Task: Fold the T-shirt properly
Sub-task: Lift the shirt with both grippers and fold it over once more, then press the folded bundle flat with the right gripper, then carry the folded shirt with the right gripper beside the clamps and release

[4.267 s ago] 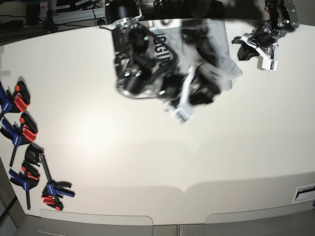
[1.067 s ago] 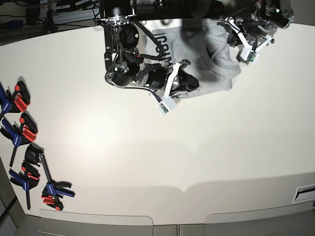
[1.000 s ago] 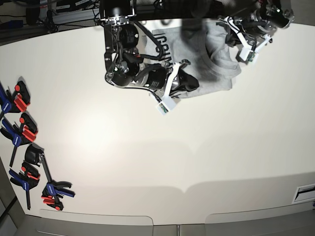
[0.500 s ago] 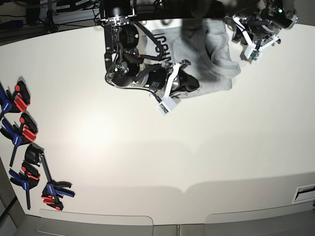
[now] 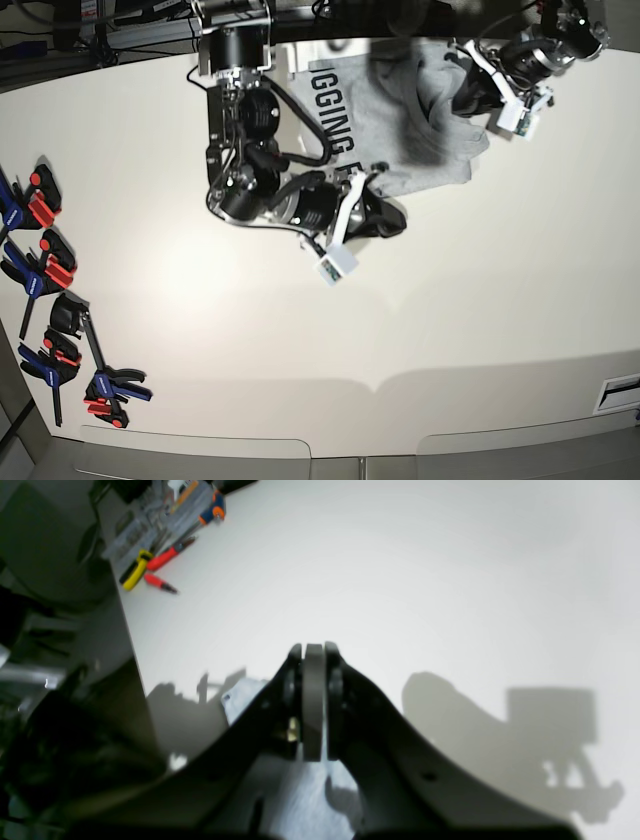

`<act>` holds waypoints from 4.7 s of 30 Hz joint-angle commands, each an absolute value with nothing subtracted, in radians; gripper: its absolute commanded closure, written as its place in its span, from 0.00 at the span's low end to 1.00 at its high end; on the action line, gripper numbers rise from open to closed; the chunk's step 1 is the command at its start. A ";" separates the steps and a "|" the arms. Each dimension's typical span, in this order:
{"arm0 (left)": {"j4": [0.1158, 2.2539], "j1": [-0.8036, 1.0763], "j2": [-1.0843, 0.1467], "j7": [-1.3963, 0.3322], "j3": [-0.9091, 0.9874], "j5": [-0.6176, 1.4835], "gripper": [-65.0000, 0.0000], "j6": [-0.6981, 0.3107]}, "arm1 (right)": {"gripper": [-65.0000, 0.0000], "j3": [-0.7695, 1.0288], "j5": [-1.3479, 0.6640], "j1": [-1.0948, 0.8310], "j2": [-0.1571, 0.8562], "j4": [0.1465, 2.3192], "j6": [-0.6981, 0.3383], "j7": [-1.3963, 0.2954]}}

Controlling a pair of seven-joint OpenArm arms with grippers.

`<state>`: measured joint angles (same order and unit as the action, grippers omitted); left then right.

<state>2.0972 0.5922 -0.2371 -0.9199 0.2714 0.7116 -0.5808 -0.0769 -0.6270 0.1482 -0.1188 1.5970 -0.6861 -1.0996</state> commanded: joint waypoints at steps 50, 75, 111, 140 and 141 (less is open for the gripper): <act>1.605 0.009 -0.304 -0.802 0.131 0.328 1.00 -0.339 | 1.00 0.144 -0.838 0.074 0.005 1.646 -0.698 -1.154; 1.735 0.197 -0.349 -0.786 0.425 0.506 1.00 -0.329 | 1.00 -0.342 -0.258 0.098 -0.157 1.476 -0.698 -0.787; 1.735 0.318 -0.349 -0.732 0.425 0.500 1.00 -0.329 | 1.00 0.109 -0.535 0.025 0.633 1.266 -0.698 -1.055; 2.197 0.544 -0.344 -0.745 0.425 0.525 1.00 -0.333 | 1.00 0.262 -1.368 -0.012 0.601 1.575 -0.698 -1.322; 2.219 0.577 -0.344 -0.752 0.425 0.525 1.00 -0.333 | 1.00 0.262 -1.392 -0.054 0.583 1.596 -0.698 -1.337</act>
<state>2.2013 0.5766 -0.3325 -0.7719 0.4191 0.5190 -0.3340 0.2512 -1.3598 -0.0723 0.5613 1.5776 -0.6930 -1.3571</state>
